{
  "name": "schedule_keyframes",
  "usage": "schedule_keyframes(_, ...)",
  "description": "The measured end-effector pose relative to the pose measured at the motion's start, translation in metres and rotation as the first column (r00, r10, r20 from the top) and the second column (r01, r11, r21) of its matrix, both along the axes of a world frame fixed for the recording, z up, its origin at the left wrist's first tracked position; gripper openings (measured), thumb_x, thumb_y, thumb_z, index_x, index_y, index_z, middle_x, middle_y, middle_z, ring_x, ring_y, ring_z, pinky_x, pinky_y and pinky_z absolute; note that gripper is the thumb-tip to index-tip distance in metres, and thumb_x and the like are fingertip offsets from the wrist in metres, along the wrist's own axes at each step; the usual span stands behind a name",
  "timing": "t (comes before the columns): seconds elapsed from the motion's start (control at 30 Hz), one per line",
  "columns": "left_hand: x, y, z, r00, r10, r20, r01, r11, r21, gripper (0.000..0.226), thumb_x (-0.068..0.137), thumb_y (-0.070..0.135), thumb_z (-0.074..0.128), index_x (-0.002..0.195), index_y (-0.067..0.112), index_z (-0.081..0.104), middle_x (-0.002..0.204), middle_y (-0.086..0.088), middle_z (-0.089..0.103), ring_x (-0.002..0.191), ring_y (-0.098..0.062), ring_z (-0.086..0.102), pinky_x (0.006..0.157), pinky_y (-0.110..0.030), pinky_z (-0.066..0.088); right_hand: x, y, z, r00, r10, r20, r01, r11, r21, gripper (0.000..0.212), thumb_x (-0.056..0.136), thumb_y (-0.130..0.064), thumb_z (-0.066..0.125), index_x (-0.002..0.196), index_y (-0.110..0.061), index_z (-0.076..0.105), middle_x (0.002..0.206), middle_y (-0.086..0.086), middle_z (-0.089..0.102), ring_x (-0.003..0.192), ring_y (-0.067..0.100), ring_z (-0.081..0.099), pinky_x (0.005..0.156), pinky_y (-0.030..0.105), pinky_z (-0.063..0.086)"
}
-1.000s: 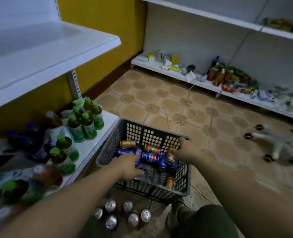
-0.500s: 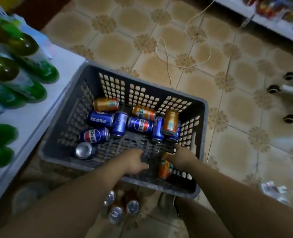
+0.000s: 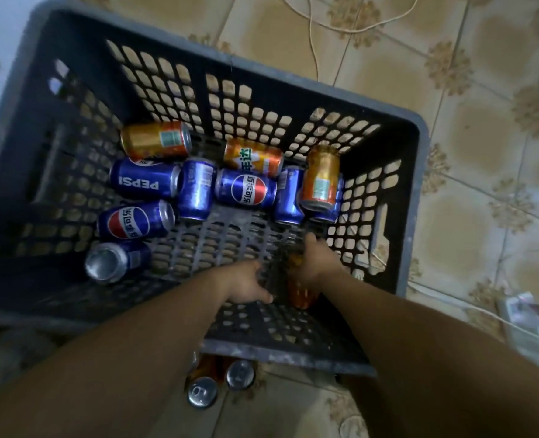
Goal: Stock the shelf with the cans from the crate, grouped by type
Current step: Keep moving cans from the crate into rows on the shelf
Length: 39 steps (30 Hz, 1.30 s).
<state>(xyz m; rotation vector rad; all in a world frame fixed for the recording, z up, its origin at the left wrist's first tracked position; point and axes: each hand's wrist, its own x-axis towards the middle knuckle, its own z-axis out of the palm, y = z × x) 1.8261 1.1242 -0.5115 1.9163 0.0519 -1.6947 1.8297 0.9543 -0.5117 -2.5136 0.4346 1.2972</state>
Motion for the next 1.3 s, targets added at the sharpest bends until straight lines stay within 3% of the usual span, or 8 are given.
schedule_keyframes(0.27, -0.012, 0.026, 0.095, 0.900, 0.402, 0.170, -0.371, 0.909, -0.189, 0.077, 0.072, 0.029, 0.080, 0.138, 0.021, 0.041, 0.129, 0.002, 0.057, 0.112, -0.015, 0.056, 0.101, -0.034, 0.043, 0.003, 0.030, 0.120, 0.879, -0.431, 0.204, 0.296, 0.830, 0.473, 0.043, 0.074, -0.023, 0.079, 0.103, -0.020, 0.046, 0.096, -0.002, 0.055, 0.083, 0.013, 0.056, 0.062, 0.026, 0.047)
schedule_keyframes(0.47, -0.031, 0.072, 0.242, 0.663, 0.670, 0.333, -0.551, 0.738, -0.390, 0.053, 0.076, 0.024, 0.077, 0.118, 0.029, 0.044, 0.101, 0.014, 0.058, 0.089, -0.001, 0.057, 0.068, -0.015, 0.044, -0.001, 0.085, 0.261, 0.728, -0.646, 0.230, 0.274, 0.582, 0.766, 0.026, 0.082, -0.027, 0.073, 0.099, -0.019, 0.056, 0.105, 0.006, 0.061, 0.098, 0.028, 0.062, 0.086, 0.046, 0.055)
schedule_keyframes(0.63, -0.069, 0.116, 0.364, 0.433, 0.896, -0.095, -0.741, 0.294, -0.604, 0.049, 0.069, 0.030, 0.064, 0.114, 0.011, 0.058, 0.090, -0.007, 0.072, 0.077, -0.020, 0.068, 0.075, -0.038, 0.053, -0.028, 0.134, 0.376, 0.705, -0.707, 0.053, 0.193, 0.263, 0.945, 0.009, 0.097, -0.029, 0.051, 0.094, -0.022, 0.056, 0.089, 0.005, 0.062, 0.075, 0.019, 0.062, 0.063, 0.030, 0.051)
schedule_keyframes(0.7, -0.092, 0.135, 0.407, 0.426, 0.895, -0.131, -0.724, 0.250, -0.643, 0.045, 0.067, 0.034, 0.059, 0.105, 0.011, 0.061, 0.086, -0.009, 0.072, 0.072, -0.021, 0.068, 0.069, -0.035, 0.054, -0.045, 0.153, 0.414, 0.752, -0.659, 0.034, 0.131, 0.200, 0.971, 0.014, 0.087, -0.026, 0.063, 0.097, -0.019, 0.055, 0.089, 0.007, 0.063, 0.072, 0.021, 0.064, 0.063, 0.033, 0.053)
schedule_keyframes(0.8, -0.130, 0.161, 0.458, 0.374, 0.927, -0.018, -0.646, 0.246, -0.723, 0.039, 0.069, 0.019, 0.070, 0.106, 0.015, 0.059, 0.088, -0.007, 0.071, 0.071, -0.018, 0.068, 0.063, -0.033, 0.056, -0.071, 0.186, 0.470, 0.745, -0.626, 0.230, -0.071, 0.268, 0.961, 0.032, 0.081, -0.021, 0.073, 0.107, -0.016, 0.056, 0.094, 0.008, 0.065, 0.076, 0.018, 0.064, 0.065, 0.033, 0.053)
schedule_keyframes(0.9, -0.165, 0.185, 0.501, 0.190, 0.944, 0.270, -0.525, 0.330, -0.785, 0.037, 0.082, 0.007, 0.070, 0.112, 0.019, 0.056, 0.092, 0.002, 0.072, 0.078, -0.012, 0.070, 0.070, -0.029, 0.058, -0.099, 0.223, 0.522, 0.708, -0.597, 0.378, -0.245, 0.294, 0.924, 0.030, 0.082, -0.018, 0.074, 0.103, -0.024, 0.053, 0.100, 0.007, 0.064, 0.079, 0.014, 0.064, 0.066, 0.029, 0.054)
schedule_keyframes(1.03, -0.221, 0.229, 0.550, -0.016, 0.873, 0.488, -0.485, 0.420, -0.767, 0.057, 0.064, 0.026, 0.083, 0.114, 0.023, 0.057, 0.101, -0.002, 0.071, 0.092, -0.019, 0.069, 0.082, -0.041, 0.057, -0.138, 0.277, 0.571, 0.740, -0.429, 0.518, -0.430, 0.290, 0.855, 0.040, 0.075, -0.031, 0.077, 0.107, -0.030, 0.053, 0.102, 0.007, 0.064, 0.090, 0.023, 0.066, 0.075, 0.041, 0.058)
schedule_keyframes(1.3, -0.341, 0.361, 0.599, -0.091, 0.646, 0.758, -0.683, 0.514, -0.519, 0.066, 0.084, 0.033, 0.070, 0.140, 0.020, 0.039, 0.128, -0.003, 0.056, 0.111, -0.017, 0.057, 0.093, -0.034, 0.048, -0.218, 0.401, 0.618, 0.716, -0.166, 0.678, -0.640, 0.232, 0.732, 0.051, 0.078, -0.032, 0.077, 0.119, -0.033, 0.047, 0.108, -0.002, 0.059, 0.093, 0.018, 0.062, 0.079, 0.039, 0.057)
